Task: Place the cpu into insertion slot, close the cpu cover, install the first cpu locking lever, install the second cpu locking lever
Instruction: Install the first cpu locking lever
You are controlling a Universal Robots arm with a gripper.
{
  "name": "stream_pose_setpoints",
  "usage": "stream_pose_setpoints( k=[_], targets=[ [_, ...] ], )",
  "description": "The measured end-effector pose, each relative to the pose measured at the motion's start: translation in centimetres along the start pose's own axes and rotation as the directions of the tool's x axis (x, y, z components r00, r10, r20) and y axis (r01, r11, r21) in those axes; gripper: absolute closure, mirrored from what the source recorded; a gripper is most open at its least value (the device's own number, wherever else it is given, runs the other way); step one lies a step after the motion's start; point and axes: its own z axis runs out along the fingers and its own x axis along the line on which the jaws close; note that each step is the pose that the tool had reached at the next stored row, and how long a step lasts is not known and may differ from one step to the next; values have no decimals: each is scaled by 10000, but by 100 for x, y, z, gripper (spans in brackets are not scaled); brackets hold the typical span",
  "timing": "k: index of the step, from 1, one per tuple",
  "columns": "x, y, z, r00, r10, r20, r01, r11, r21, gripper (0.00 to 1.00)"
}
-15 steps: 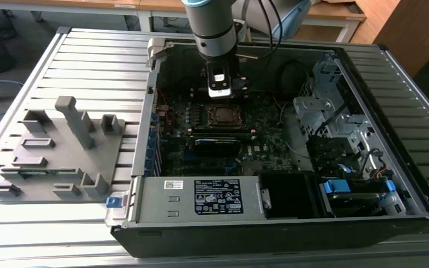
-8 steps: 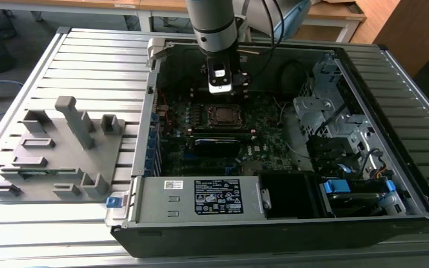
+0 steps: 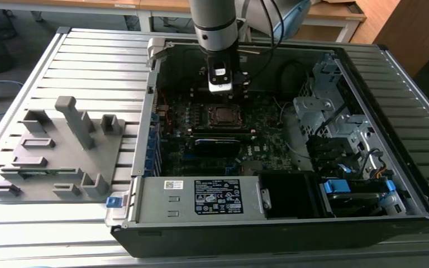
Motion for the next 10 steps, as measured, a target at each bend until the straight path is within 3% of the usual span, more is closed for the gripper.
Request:
stream_pose_setpoints(
  k=[2, 3, 5, 10],
  targets=[
    [-4, -1, 0, 10000, -90, 22, 89, 9992, 394, 89],
    [-5, -2, 3, 9999, -140, -22, 141, 9986, 507, 89],
    [-4, -2, 6, 9995, -288, -117, 295, 9979, 571, 89],
    [-18, 7, 18, 9976, -635, -285, 650, 9962, 580, 89]
  ],
)
